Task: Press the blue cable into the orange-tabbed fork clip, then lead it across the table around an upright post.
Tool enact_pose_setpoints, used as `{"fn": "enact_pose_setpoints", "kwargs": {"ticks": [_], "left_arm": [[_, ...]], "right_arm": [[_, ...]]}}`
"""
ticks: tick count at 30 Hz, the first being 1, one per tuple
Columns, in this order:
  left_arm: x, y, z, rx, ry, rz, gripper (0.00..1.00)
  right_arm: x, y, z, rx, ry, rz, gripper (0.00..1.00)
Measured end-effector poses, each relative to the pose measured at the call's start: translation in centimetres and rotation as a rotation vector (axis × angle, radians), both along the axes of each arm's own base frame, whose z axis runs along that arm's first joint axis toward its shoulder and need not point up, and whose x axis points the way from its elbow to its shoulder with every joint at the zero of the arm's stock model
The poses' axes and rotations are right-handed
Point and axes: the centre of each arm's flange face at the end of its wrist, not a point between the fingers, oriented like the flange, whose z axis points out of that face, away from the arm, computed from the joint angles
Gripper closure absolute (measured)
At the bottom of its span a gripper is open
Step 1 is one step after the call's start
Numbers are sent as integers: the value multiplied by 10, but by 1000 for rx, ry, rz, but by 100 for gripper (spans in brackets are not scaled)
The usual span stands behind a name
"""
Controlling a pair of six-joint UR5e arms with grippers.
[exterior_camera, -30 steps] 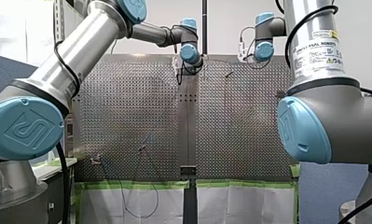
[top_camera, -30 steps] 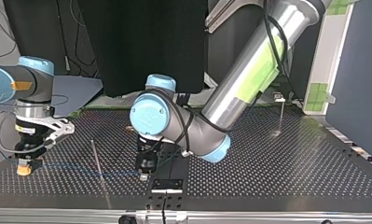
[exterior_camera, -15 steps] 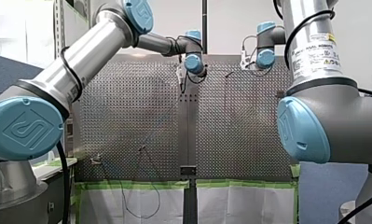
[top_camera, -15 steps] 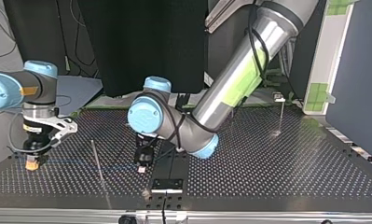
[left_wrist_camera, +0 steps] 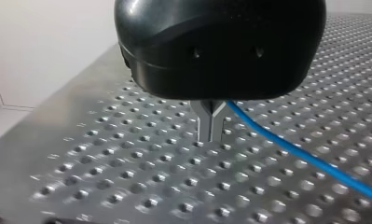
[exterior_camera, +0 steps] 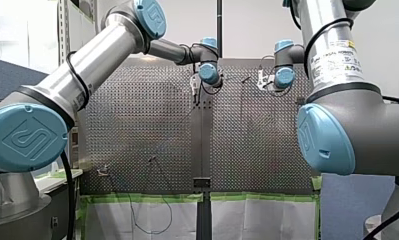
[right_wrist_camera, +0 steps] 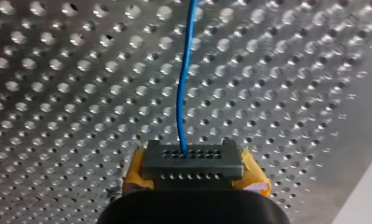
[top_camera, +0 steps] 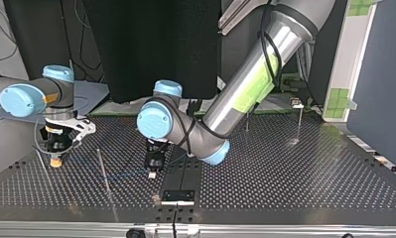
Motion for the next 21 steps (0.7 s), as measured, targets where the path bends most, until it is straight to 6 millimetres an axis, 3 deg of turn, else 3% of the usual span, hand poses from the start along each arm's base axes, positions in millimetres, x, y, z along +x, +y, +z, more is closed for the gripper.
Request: {"fn": "enact_pose_setpoints", "kwargs": {"ticks": [9,10,11,13,14,15,16,21], "left_arm": [[1,4,-29,10,15,4,100],[1,4,-29,10,16,4,87],[1,4,-30,11,17,5,87],[1,4,-32,12,18,5,69],[1,4,-33,13,19,6,69],[1,4,-33,13,19,5,51],[0,4,-33,13,20,5,45],[1,5,-34,14,21,11,45]], "right_arm": [[4,8,-26,29,-3,7,100],[5,9,-29,30,-5,8,100],[6,11,-34,32,-10,9,100],[7,14,-43,36,-18,12,100],[8,15,-49,40,-25,15,100],[9,17,-54,43,-30,16,100],[10,18,-59,46,-34,17,100],[15,22,-87,70,-37,24,100]]}}
